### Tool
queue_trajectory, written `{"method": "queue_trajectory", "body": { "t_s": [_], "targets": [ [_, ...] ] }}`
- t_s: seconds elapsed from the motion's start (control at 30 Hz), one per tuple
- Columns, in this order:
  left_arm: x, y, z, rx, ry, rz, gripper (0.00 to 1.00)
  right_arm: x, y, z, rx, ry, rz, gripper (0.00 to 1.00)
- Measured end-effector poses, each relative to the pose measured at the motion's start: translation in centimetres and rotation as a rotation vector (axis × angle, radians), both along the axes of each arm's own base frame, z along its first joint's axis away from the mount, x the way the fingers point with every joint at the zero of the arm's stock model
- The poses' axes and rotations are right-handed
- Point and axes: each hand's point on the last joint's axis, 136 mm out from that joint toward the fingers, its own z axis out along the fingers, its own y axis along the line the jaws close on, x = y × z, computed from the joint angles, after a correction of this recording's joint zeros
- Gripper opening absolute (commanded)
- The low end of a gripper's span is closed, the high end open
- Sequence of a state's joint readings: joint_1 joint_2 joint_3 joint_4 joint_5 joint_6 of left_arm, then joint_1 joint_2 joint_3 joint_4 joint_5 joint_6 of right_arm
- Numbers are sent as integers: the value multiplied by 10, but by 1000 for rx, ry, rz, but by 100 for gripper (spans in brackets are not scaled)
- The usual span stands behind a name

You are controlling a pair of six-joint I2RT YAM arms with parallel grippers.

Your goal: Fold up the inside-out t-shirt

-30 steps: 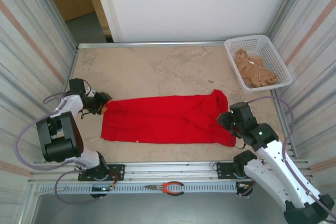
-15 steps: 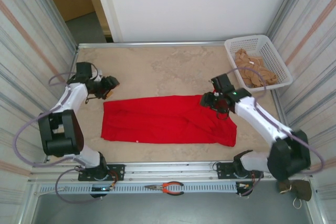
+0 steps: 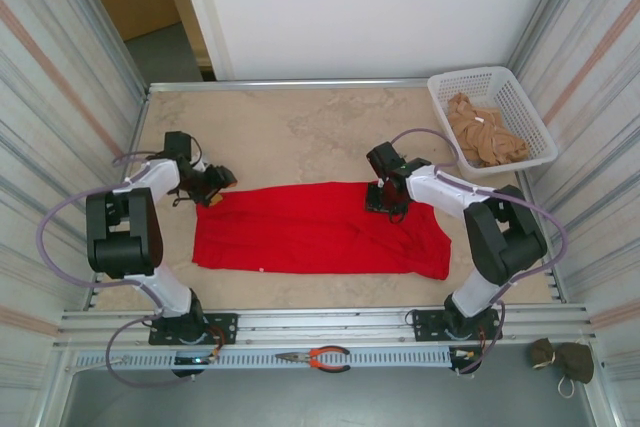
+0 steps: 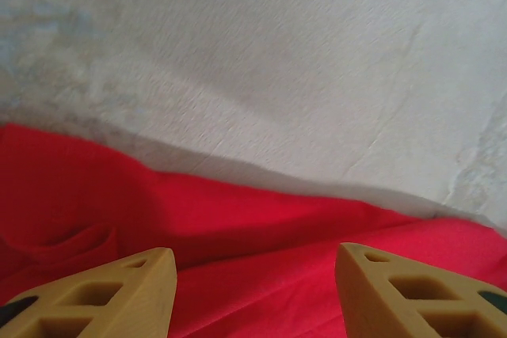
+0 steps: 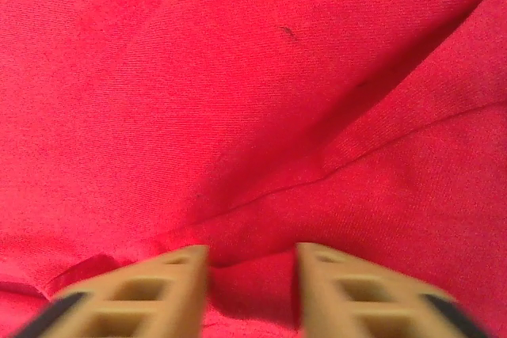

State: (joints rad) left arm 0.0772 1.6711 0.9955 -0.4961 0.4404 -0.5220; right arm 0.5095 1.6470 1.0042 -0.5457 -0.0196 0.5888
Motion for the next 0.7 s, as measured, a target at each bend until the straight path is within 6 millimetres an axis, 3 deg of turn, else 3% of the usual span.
{"method": "queue_trajectory", "body": {
  "t_s": [0.17,0.3,0.43,0.57,0.6,0.63,0.67,0.7],
  "targets": [
    [-5,1,-8,5,14,0,55,-5,0,8,7,-18,4,0],
    [-3,1,-8,7,6,1,55,-21,4,32,30,-69,31,0],
    [-3,1,-8,7,3,1,55,-45,20,58,74,-125,71,0],
    [-3,1,-8,6,3,1,55,-82,31,60,77,-127,102,0],
    [-3,1,-8,6,3,1,55,-95,33,55,78,-110,107,10],
    [-3,1,-8,6,3,1,55,-107,34,51,80,-95,112,38],
    [-3,1,-8,6,3,1,55,-118,35,44,84,-75,117,51],
    [-3,1,-8,6,3,1,55,-131,34,37,82,-49,120,57]
  ]
}}
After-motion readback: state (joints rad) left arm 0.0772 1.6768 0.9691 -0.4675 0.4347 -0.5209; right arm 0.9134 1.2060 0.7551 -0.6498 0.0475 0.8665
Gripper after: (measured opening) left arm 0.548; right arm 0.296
